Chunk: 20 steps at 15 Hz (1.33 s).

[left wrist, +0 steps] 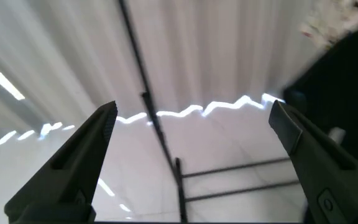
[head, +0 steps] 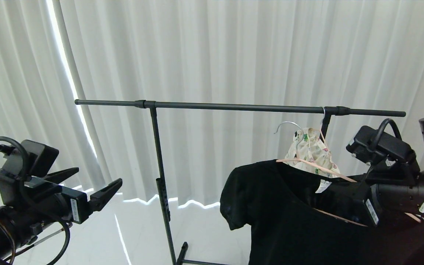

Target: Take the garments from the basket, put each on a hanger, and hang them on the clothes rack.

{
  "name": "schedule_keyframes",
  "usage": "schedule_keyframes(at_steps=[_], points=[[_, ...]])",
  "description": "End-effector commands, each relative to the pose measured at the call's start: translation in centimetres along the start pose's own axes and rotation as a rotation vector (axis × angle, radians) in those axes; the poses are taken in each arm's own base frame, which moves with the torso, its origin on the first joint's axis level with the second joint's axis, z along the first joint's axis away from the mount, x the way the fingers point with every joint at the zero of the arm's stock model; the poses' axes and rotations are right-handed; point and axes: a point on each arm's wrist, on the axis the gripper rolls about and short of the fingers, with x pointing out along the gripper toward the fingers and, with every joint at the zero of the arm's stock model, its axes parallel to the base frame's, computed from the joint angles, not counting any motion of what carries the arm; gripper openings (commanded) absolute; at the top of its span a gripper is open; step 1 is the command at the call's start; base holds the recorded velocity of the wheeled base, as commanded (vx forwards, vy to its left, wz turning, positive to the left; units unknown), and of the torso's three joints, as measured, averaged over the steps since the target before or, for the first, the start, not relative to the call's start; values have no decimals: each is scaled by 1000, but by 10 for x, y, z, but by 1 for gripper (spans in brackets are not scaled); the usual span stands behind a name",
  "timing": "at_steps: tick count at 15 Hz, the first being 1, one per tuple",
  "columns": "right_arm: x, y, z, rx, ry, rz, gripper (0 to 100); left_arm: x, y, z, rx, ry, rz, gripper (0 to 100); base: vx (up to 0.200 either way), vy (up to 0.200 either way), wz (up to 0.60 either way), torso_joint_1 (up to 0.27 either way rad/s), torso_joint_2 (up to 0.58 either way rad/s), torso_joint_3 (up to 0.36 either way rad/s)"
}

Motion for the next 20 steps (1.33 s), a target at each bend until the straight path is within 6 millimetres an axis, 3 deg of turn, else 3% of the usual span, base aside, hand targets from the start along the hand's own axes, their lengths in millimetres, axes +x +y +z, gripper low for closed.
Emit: schedule_keyframes(at_steps=[1,9,14,17,20], points=[[-2,3,-6,15,33,-24,0,-2,2,-2,-3,10,47,100,0,0,0,0,0,0],[-8,11,-27,102,231,-104,0,0,7,-7,0,77,273,100,0,0,0,0,0,0],[18,42,-23,335,289,-59,0,-4,4,-18,12,119,279,100,0,0,0,0,0,0],[41,45,-6,475,273,-173,0,-3,5,-17,14,123,295,100,0,0,0,0,0,0],[50,39,16,526,183,-220,0,-4,5,-17,16,122,306,100,0,0,0,0,0,0]])
